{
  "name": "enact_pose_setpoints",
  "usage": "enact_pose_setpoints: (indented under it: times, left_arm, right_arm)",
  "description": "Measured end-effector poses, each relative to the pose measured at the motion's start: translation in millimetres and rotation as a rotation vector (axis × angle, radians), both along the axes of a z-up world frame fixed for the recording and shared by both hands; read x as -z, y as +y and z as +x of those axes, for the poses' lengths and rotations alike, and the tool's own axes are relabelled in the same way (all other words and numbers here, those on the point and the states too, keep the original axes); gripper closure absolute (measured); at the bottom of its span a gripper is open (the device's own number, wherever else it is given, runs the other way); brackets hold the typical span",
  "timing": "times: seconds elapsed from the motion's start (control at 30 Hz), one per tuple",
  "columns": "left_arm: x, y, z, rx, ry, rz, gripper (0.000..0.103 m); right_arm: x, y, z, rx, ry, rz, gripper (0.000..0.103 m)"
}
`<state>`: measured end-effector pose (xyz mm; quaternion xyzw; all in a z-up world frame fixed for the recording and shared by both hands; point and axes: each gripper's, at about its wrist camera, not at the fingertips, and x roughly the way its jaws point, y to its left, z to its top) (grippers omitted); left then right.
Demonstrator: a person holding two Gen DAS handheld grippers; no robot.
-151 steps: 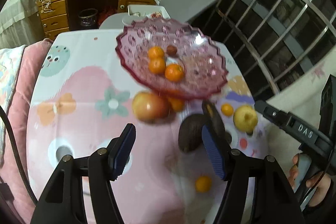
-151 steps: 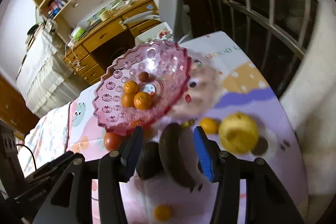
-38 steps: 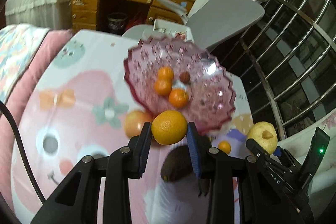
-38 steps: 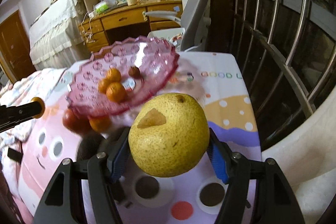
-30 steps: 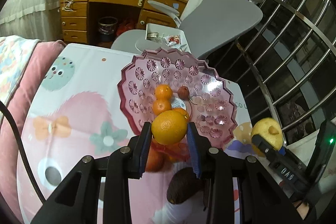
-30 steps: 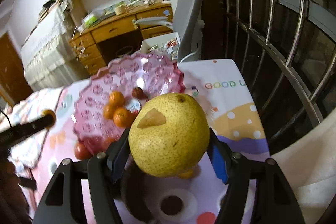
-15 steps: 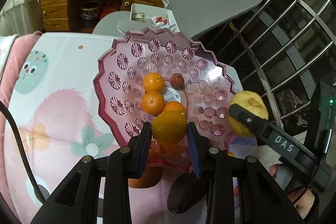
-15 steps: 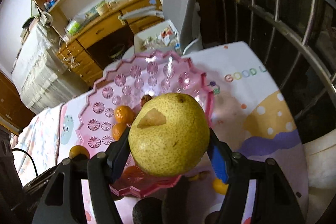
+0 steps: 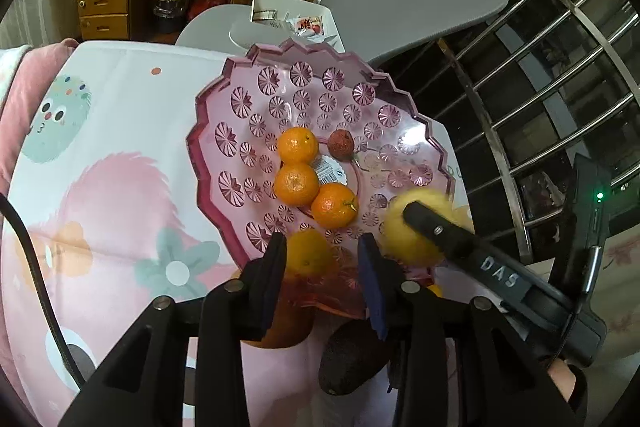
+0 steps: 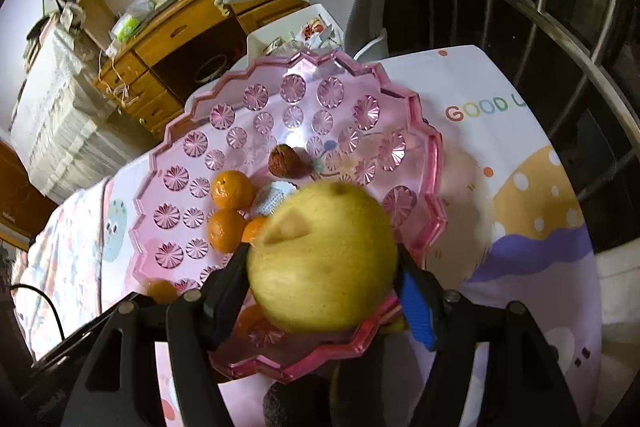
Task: Organize fruits
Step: 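Carry the orange and pear over the pink bowl and open both grippers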
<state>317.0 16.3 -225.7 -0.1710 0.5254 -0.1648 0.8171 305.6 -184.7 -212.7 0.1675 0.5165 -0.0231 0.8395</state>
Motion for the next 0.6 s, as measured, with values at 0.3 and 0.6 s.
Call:
enact_pose_setpoints:
  times: [0.3, 0.6]
  left_arm:
    - [-16, 13, -14, 0.017, -0.015, 0.036, 0.043]
    - [-9, 19, -25, 0.058, 0.012, 0.092, 0.039]
  right_arm:
    - [-30, -5, -17, 0.001, -0.093, -0.006, 0.034]
    - [-23, -13, -60, -0.015, -0.06, 0.04, 0.034]
